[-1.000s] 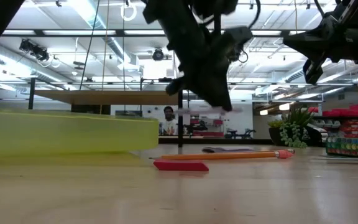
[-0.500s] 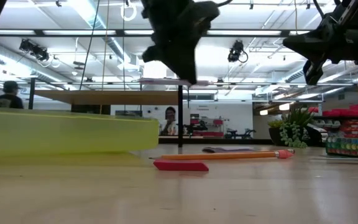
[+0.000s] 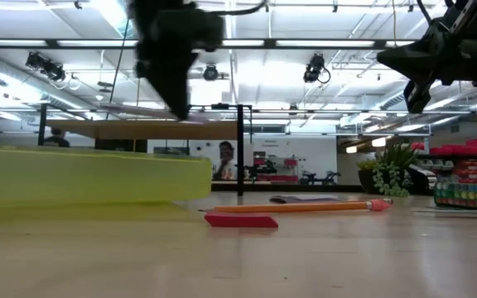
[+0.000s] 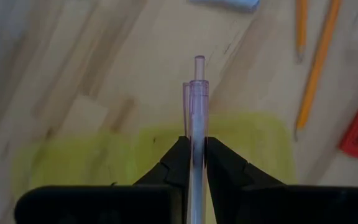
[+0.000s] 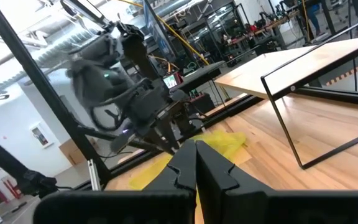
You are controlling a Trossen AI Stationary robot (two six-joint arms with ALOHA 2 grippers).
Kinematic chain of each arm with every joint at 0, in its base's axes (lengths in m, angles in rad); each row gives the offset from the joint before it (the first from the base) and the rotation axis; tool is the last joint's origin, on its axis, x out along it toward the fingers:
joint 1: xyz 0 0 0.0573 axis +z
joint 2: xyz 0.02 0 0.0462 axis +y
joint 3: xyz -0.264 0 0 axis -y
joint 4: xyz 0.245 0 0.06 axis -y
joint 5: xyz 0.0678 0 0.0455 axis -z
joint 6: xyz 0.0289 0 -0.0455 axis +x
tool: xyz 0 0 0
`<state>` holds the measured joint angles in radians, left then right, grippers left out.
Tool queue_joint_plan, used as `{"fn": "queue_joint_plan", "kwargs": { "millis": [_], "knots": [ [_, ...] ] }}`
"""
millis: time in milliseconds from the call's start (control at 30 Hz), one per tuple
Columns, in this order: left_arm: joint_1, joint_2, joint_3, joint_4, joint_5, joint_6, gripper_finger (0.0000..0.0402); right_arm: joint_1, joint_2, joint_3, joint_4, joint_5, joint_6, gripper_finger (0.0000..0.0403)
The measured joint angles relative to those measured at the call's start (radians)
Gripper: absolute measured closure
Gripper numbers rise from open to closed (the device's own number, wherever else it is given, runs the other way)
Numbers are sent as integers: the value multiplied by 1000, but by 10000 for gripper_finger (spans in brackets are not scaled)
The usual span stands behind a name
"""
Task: Pack school essentials
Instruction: Put the pink pen into the yellow supply box
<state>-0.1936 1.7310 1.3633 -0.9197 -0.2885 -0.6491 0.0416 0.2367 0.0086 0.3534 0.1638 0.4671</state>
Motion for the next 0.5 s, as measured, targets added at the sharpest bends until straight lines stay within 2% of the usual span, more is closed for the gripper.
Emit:
{"fn": "queue_joint_plan", "kwargs": {
  "millis": [267, 400, 500],
  "knots": [
    [-4, -283, -360, 207, 86, -168, 363, 0, 0, 0, -9, 0, 0, 393],
    [-6, -347, -501, 312, 115, -268, 354, 0, 0, 0, -9, 0, 0, 393],
    [-7, -355, -561, 367, 149, -290, 354, 0, 0, 0, -9, 0, 0, 393]
  ]
}}
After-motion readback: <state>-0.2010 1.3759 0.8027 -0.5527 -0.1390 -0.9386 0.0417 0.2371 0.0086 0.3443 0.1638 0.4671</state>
